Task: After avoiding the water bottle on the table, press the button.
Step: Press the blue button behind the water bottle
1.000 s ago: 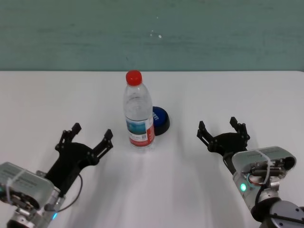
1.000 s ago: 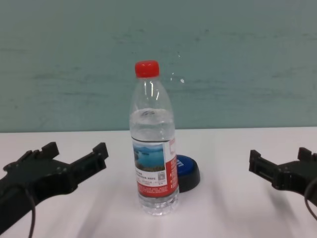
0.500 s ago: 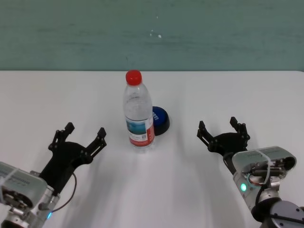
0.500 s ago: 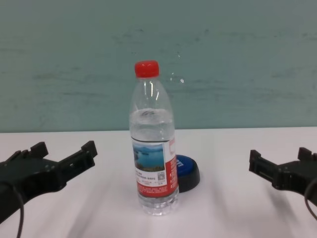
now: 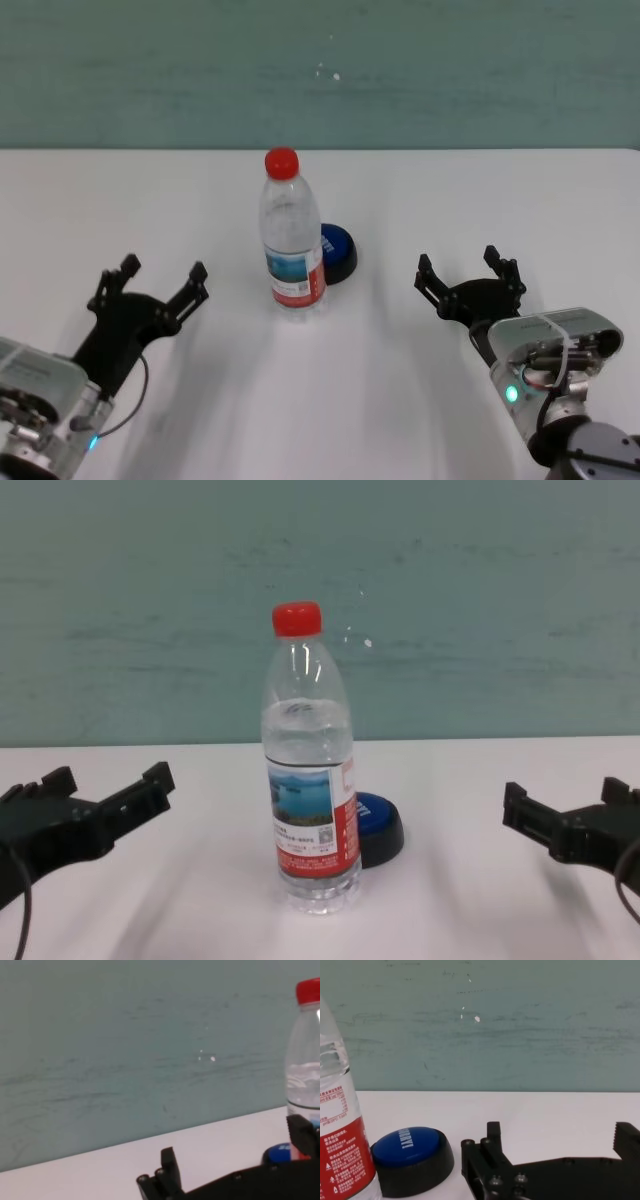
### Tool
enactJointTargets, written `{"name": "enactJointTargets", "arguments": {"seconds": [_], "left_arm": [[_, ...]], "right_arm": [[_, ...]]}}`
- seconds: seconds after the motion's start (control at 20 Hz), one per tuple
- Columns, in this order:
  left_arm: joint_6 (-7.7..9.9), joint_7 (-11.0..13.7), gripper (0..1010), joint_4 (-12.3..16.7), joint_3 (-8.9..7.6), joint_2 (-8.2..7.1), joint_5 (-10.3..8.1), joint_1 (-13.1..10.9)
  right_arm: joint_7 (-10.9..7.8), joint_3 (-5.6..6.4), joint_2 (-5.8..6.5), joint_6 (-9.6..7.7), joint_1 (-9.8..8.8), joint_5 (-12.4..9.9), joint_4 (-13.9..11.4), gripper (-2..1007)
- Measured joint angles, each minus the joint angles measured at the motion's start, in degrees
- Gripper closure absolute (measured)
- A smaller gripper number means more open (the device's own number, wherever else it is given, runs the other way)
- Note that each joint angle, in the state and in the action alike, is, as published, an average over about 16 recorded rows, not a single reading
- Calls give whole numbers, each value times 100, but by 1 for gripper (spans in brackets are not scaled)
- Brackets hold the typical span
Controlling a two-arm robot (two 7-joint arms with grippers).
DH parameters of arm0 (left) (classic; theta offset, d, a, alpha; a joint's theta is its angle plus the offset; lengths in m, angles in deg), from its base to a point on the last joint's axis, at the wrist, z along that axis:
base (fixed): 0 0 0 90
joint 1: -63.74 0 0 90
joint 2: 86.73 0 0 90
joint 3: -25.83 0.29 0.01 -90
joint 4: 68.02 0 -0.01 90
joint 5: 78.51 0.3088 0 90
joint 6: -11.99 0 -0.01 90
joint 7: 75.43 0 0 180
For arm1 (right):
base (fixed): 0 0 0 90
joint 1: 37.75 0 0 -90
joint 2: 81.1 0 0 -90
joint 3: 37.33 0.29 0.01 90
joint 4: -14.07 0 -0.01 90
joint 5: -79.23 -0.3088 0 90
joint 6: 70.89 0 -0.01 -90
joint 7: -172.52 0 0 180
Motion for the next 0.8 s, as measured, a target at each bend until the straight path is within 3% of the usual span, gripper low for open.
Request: {"name": "enactJointTargets", "arguments": {"seconds": [0.8], "left_arm": [[-46,9,0,-443,-21,28,42,436]], "right_arm": [[0,0,0,0,0,0,0,1]]}}
